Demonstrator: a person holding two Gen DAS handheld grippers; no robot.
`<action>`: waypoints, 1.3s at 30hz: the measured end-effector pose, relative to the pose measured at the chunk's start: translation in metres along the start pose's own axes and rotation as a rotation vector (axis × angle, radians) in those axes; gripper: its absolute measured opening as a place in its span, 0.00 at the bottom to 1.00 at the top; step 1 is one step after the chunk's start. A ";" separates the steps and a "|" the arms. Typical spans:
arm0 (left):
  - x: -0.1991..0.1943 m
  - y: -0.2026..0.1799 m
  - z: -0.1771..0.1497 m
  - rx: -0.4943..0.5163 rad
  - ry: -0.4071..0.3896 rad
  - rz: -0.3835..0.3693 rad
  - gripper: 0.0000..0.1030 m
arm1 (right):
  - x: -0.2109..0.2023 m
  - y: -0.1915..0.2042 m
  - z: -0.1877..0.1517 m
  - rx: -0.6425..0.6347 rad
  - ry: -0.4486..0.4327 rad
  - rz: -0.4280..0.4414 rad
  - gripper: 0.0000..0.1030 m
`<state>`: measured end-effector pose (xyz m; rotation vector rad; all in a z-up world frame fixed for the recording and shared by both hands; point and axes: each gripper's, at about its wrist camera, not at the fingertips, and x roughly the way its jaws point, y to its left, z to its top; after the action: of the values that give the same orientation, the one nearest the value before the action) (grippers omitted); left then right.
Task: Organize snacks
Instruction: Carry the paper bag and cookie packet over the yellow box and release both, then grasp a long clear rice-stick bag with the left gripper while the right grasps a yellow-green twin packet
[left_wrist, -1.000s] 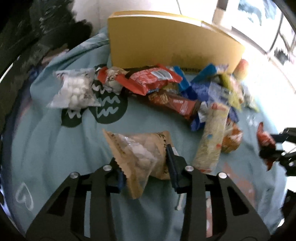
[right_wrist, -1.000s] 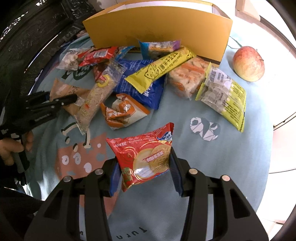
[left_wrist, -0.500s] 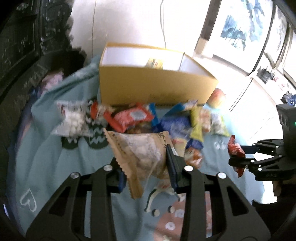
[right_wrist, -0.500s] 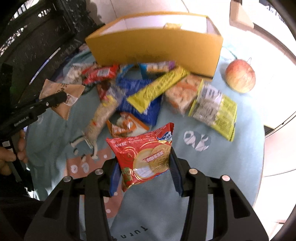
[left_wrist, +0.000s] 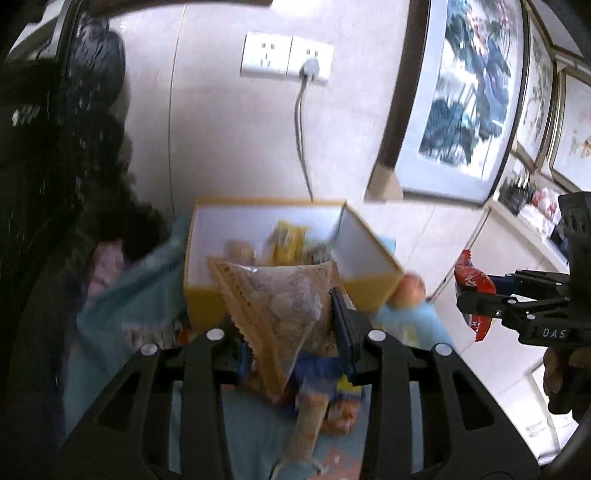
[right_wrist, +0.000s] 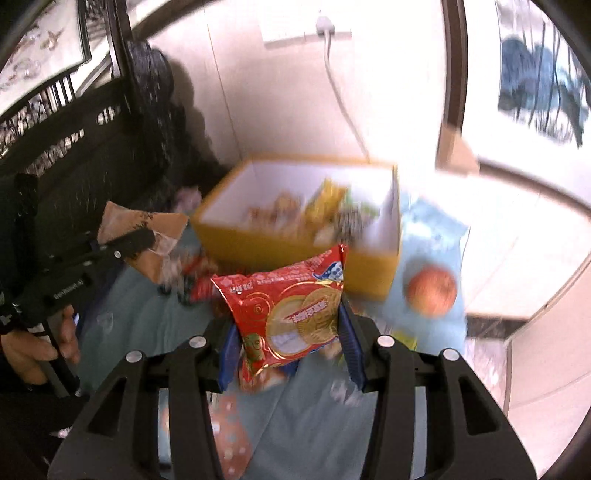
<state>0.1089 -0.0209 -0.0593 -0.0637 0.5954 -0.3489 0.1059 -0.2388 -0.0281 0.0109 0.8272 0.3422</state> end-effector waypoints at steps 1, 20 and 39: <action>0.001 0.000 0.008 -0.001 -0.013 0.001 0.35 | -0.002 -0.003 0.014 -0.005 -0.019 -0.002 0.46; 0.115 0.017 0.139 0.009 0.006 0.152 0.88 | 0.079 -0.038 0.161 -0.034 -0.026 -0.132 0.71; 0.077 0.011 -0.067 0.067 0.232 0.061 0.88 | 0.082 -0.065 -0.031 0.131 0.214 -0.098 0.71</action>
<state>0.1341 -0.0344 -0.1584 0.0604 0.8125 -0.3187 0.1540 -0.2794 -0.1180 0.0568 1.0579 0.1984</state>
